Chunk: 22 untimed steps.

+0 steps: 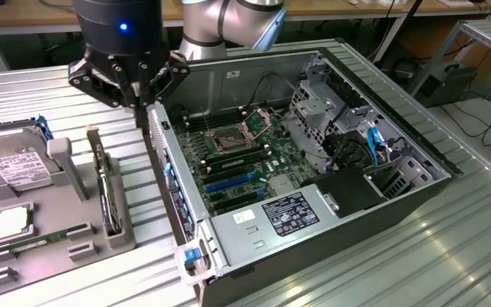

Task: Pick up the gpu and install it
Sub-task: 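Reach for the gpu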

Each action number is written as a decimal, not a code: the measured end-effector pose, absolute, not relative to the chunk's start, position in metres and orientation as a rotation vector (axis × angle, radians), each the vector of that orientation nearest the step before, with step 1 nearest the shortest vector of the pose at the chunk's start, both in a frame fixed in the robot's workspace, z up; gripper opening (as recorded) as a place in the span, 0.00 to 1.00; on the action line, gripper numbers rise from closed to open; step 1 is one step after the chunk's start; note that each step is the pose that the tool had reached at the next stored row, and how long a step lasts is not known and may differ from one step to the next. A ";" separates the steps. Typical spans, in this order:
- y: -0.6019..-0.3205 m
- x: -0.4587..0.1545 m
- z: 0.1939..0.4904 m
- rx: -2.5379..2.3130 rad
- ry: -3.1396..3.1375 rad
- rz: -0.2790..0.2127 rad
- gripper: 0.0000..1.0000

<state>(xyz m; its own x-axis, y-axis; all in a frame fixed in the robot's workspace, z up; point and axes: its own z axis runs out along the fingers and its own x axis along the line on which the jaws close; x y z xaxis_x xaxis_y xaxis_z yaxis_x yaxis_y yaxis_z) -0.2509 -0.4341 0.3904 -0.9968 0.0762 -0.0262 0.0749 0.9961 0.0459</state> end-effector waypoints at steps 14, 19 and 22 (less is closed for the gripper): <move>-0.435 -0.318 0.368 0.118 3.110 0.070 0.11; -0.435 -0.318 0.368 0.118 3.111 0.070 0.11; -0.435 -0.318 0.368 0.118 3.111 0.070 0.11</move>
<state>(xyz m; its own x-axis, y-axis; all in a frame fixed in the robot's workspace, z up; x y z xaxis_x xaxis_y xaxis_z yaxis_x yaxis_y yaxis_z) -0.3178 -0.4353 0.3680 -0.9967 0.0762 -0.0262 0.0750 0.9961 0.0458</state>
